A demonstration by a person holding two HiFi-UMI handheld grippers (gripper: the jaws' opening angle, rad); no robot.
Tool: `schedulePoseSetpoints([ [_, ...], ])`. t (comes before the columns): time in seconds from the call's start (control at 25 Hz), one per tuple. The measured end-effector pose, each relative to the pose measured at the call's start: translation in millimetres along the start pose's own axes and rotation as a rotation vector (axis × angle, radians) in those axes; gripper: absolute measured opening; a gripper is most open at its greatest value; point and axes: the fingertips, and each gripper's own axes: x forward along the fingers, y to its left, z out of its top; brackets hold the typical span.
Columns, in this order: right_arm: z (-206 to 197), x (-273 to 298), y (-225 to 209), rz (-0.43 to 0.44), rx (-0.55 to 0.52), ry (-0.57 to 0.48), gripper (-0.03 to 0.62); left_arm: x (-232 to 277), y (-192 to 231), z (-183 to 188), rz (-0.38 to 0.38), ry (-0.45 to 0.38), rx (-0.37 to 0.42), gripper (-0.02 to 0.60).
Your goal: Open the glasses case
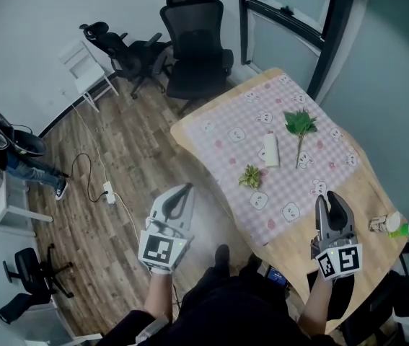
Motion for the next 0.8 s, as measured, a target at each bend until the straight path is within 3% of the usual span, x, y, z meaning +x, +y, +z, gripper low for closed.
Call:
schedulePoseSetpoints([
  [0.08, -4.0, 4.7, 2.3, 0.009, -0.013, -0.001, 0.166, 1.2, -0.8, 0.3, -0.008, -0.007, 0.007, -0.002],
  [0.4, -19.4, 25.4, -3.7, 0.005, -0.049, 0.029, 0.170, 7.5, 1.7, -5.1, 0.001, 0.004, -0.016, -0.002],
  [0.52, -34.1, 43.6, -11.5, 0.016, -0.061, 0.050, 0.169, 9.1, 5.4, -10.3, 0.001, 0.009, 0.009, -0.002],
  [0.6, -51.2, 62.1, -15.3, 0.037, -0.070, 0.068, 0.167, 9.3, 7.0, -13.3, 0.012, 0.024, -0.013, 0.000],
  [0.68, -76.4, 86.1, -16.7, 0.071, -0.123, 0.113, 0.165, 8.5, 7.0, -17.1, 0.025, 0.046, -0.043, -0.002],
  [0.8, -131.2, 128.4, -14.9, 0.152, -0.280, 0.242, 0.156, 4.1, 10.5, -27.9, 0.032, 0.077, -0.020, 0.000],
])
